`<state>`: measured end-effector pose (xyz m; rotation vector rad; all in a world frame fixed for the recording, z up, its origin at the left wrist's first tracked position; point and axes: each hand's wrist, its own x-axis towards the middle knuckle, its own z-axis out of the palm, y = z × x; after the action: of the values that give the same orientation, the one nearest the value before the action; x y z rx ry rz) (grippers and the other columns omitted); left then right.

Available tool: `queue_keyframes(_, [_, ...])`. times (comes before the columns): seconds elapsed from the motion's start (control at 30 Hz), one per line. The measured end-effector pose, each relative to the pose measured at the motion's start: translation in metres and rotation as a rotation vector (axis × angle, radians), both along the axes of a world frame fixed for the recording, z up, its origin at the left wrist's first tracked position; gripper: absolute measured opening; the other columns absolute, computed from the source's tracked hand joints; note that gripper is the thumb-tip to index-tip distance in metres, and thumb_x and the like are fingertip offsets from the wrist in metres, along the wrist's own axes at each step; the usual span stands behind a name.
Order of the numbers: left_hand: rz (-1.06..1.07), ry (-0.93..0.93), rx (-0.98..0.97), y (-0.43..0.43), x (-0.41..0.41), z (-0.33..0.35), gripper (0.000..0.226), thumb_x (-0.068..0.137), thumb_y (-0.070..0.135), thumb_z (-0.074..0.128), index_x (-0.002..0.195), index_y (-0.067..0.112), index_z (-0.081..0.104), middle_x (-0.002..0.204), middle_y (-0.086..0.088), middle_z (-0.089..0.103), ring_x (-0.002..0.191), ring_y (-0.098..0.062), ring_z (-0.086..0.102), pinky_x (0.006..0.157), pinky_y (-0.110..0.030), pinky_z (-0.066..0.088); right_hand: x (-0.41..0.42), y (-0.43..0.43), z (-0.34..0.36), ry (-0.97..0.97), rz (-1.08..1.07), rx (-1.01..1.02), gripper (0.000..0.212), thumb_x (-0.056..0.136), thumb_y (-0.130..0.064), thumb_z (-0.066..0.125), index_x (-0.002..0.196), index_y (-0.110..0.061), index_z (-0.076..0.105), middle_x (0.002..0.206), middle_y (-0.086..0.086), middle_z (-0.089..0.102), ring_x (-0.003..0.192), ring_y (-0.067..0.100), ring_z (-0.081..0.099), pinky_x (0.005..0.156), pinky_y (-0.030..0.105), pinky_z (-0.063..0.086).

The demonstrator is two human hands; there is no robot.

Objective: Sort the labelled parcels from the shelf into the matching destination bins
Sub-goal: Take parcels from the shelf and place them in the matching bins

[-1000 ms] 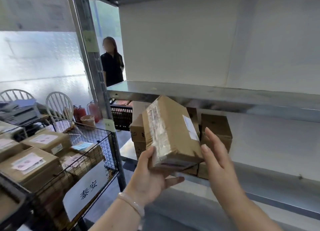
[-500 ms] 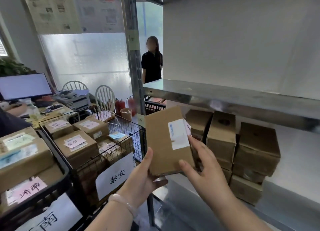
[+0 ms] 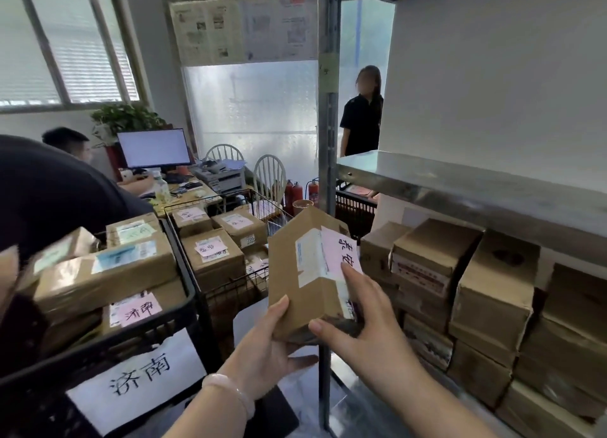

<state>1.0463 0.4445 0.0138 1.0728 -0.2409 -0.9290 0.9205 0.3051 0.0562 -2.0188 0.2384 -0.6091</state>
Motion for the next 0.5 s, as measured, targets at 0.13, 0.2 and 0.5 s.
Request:
queue_keyframes(0.13, [0.101,-0.106,0.106,0.019,0.007,-0.008,0.053,0.076,0.051,0.072,0.124,0.029,0.063,0.122,-0.009,0.070,0.110,-0.027,0.068,0.102,-0.056,0.047,0.013,0.006,-0.006,0.039,0.022,-0.128,0.089,0.055,-0.073,0.064,0.129,-0.075,0.015,0.136,-0.047,0.005,0.126,-0.019,0.026,0.100,0.016,0.038])
queue_keyframes(0.2, [0.173,-0.170,0.170,0.028,0.010,-0.010,0.056,0.073,0.050,0.074,0.125,0.034,0.061,0.120,-0.002,0.071,0.111,-0.023,0.068,0.099,-0.053,0.050,0.020,0.009,-0.007,0.046,0.040,-0.221,0.093,0.056,-0.073,0.062,0.135,-0.069,0.014,0.148,-0.034,0.002,0.139,-0.001,0.022,0.110,0.034,0.037])
queue_keyframes(0.5, [0.325,-0.599,0.478,0.065,0.045,0.004,0.068,0.087,0.047,0.068,0.142,0.055,0.029,0.131,0.017,0.053,0.117,-0.006,0.056,0.095,-0.028,0.048,0.079,0.022,-0.011,-0.020,0.002,-0.296,0.084,0.058,-0.073,0.064,0.133,-0.062,0.028,0.153,-0.017,0.017,0.137,0.007,0.029,0.107,0.040,0.043])
